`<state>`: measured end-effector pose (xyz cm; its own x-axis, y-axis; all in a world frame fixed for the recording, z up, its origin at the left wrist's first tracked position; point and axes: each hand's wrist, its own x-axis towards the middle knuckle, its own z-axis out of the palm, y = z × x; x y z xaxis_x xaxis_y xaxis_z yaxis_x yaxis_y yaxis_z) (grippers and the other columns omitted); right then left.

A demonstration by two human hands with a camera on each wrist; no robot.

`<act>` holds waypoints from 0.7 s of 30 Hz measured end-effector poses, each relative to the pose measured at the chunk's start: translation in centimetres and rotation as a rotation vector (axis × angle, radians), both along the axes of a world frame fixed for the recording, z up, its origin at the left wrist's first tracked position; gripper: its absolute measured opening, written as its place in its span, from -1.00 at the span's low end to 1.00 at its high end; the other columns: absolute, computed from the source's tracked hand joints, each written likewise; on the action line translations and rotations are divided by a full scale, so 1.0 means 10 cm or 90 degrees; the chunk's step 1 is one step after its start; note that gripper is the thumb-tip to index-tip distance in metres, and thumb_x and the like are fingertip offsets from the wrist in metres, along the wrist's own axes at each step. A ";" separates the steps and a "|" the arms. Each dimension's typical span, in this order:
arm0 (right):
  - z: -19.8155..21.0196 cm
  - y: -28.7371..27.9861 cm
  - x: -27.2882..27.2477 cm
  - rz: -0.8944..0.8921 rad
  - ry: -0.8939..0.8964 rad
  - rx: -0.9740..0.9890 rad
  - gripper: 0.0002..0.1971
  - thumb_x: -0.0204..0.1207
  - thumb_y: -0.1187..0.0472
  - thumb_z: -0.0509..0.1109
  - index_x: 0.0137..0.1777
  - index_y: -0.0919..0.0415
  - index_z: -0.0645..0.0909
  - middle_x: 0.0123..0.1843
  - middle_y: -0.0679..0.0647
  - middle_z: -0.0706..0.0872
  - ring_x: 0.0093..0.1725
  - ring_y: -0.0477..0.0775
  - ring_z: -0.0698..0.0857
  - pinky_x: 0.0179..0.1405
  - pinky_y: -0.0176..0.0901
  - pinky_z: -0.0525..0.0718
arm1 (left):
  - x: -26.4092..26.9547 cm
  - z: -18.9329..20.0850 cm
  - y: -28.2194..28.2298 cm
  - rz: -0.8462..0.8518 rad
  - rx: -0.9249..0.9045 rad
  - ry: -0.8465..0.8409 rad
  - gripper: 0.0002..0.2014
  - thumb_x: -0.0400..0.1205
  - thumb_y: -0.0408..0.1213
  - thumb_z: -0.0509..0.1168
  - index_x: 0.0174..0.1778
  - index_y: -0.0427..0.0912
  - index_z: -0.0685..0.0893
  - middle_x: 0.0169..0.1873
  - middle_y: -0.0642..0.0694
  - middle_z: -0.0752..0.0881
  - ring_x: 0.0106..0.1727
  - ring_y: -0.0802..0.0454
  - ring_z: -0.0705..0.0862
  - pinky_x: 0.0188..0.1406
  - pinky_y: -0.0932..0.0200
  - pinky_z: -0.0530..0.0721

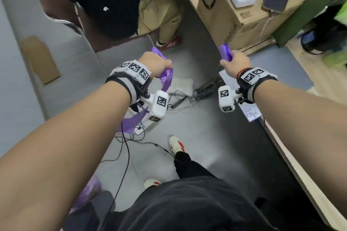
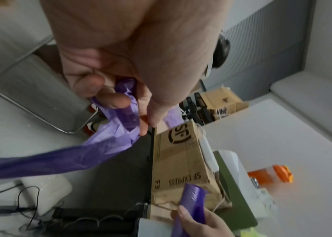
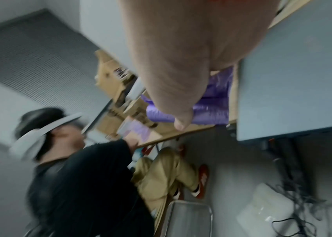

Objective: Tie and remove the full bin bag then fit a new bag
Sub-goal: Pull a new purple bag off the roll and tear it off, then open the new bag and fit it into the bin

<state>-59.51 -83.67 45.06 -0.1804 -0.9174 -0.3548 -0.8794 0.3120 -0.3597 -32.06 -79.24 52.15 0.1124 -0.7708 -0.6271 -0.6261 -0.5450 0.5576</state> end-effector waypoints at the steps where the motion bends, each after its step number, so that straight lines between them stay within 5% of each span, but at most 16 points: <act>1: -0.08 0.00 -0.21 -0.037 0.006 -0.006 -0.58 0.58 -0.01 0.35 0.25 0.33 0.58 0.19 0.31 0.71 0.17 0.37 0.66 0.00 -0.02 0.51 | -0.11 -0.06 -0.05 -0.020 0.010 -0.003 -0.63 0.57 -0.04 0.36 -0.03 -0.33 0.80 -0.38 -0.15 0.60 -0.32 -0.11 0.54 -0.43 0.18 0.42; 9: -0.53 0.02 -1.21 -0.144 0.091 0.106 -0.59 0.51 0.26 0.39 0.35 0.29 0.50 0.20 0.35 0.68 0.10 0.37 0.65 0.04 0.08 0.61 | -0.60 -0.54 -0.26 -0.103 0.046 0.018 -0.83 0.62 -0.11 0.39 -0.07 -0.14 0.74 -0.36 -0.02 0.65 -0.39 0.10 0.56 -0.43 0.26 0.51; 15: -0.85 -0.06 -1.33 -0.186 0.108 0.138 -0.51 0.47 0.35 0.41 0.41 0.31 0.44 0.29 0.38 0.62 0.25 0.43 0.63 0.16 0.11 0.61 | -0.64 -0.90 -0.29 -0.136 0.016 0.021 -0.92 0.61 -0.29 0.42 0.00 -0.07 0.76 -0.07 -0.08 0.73 -0.31 0.06 0.61 -0.41 0.44 0.56; 21: -0.77 -0.15 -1.09 -0.233 0.209 0.032 -0.35 0.32 0.25 0.51 0.42 0.22 0.36 0.42 0.27 0.40 0.40 0.34 0.41 0.27 0.18 0.44 | -0.52 -0.95 -0.35 -0.191 0.002 0.032 -0.84 0.58 -0.28 0.45 0.05 -0.03 0.75 0.01 -0.09 0.75 0.01 -0.09 0.69 0.18 0.06 0.66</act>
<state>-70.39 -85.13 37.37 -0.5980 -0.7559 -0.2667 -0.7729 0.6319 -0.0581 -37.27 -82.73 42.65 -0.1504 -0.7632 -0.6285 -0.7310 -0.3421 0.5904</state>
